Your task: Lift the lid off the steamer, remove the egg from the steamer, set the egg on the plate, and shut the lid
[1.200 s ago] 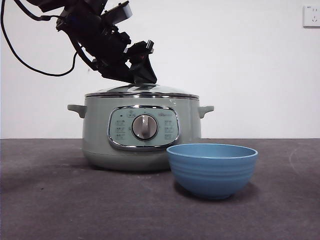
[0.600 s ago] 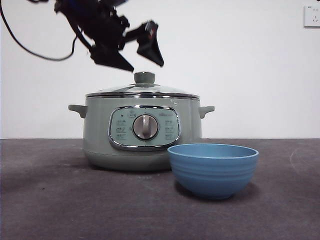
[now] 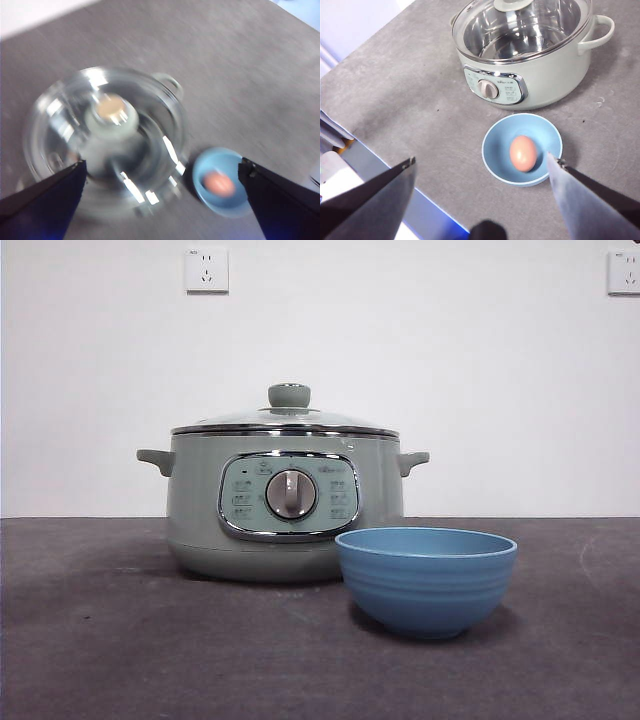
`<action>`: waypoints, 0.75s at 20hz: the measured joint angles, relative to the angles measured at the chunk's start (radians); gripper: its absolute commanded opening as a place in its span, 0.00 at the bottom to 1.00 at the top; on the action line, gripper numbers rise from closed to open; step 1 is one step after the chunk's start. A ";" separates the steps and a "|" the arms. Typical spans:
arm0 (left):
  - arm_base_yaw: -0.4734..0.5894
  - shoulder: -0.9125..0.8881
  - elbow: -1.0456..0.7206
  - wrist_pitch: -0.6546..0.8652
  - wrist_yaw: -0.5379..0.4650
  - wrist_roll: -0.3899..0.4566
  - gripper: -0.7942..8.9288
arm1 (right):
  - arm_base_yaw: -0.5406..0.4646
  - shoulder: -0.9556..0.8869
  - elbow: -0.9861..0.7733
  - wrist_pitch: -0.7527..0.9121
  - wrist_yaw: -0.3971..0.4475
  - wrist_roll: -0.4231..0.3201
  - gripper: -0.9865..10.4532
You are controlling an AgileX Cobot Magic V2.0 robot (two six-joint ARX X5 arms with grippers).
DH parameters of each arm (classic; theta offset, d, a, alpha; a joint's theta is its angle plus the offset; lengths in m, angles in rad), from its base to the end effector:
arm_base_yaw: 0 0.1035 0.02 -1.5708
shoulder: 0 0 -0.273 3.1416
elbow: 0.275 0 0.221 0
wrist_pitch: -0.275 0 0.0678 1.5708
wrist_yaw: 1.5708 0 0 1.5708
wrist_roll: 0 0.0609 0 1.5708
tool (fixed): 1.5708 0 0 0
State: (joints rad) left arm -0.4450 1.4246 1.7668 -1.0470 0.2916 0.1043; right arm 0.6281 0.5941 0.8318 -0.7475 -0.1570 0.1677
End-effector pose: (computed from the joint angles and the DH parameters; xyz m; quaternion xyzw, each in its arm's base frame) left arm 0.2240 -0.1262 0.4198 0.0721 0.3261 -0.3554 0.8730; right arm 0.0737 0.0653 0.3023 0.0162 0.2753 0.3483 0.8959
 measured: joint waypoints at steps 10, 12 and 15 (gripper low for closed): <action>0.000 -0.147 0.012 -0.287 0.027 0.000 0.27 | 0.000 0.000 0.000 -0.105 0.000 -0.003 0.38; 0.000 -0.147 0.012 -0.287 0.026 0.000 0.06 | 0.000 0.000 0.000 -0.133 0.000 -0.003 0.09; 0.000 -0.147 0.012 -0.288 0.027 0.000 0.07 | 0.000 0.000 0.000 -0.136 0.000 -0.003 0.08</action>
State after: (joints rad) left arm -0.4450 1.2778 1.7786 -1.3346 0.3183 0.1047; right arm 0.6281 0.5945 0.8318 -0.8833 -0.1574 0.1642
